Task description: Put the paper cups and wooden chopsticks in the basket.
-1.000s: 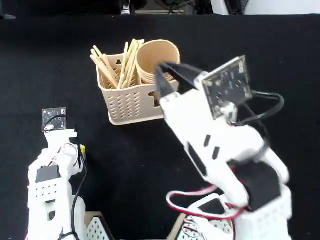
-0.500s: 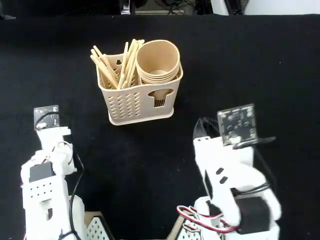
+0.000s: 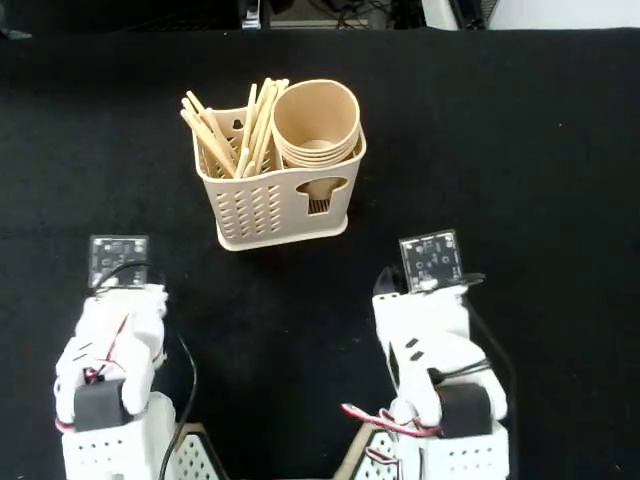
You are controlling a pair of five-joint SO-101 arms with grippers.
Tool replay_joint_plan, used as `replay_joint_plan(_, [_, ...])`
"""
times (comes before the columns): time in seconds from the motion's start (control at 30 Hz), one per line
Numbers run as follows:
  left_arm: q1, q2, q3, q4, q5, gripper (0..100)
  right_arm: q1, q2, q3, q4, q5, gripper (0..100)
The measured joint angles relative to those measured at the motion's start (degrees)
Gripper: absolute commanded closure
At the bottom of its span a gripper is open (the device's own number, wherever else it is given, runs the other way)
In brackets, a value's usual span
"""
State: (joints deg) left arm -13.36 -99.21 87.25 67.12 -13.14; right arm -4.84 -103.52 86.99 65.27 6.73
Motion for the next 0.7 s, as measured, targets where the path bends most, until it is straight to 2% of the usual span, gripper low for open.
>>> replay_joint_plan(0.3, [6.0, -4.8, 8.2, 0.0, -1.3, 97, -0.1, 0.0, 9.1, 1.3, -0.1, 98.2])
replay_joint_plan(0.4, [9.4, -4.7, 8.9, 0.0, 3.0, 97, -0.1, 0.0, 9.3, 4.0, -0.2, 98.2])
replay_joint_plan(0.53, [10.9, -4.7, 9.1, 1.0, 9.5, 97, -0.1, 0.0, 9.4, 7.3, -4.9, 98.1])
replay_joint_plan(0.7, [11.3, -4.7, 9.1, 5.0, 11.6, 97, -0.1, 0.0, 9.4, 8.7, -7.1, 98.3])
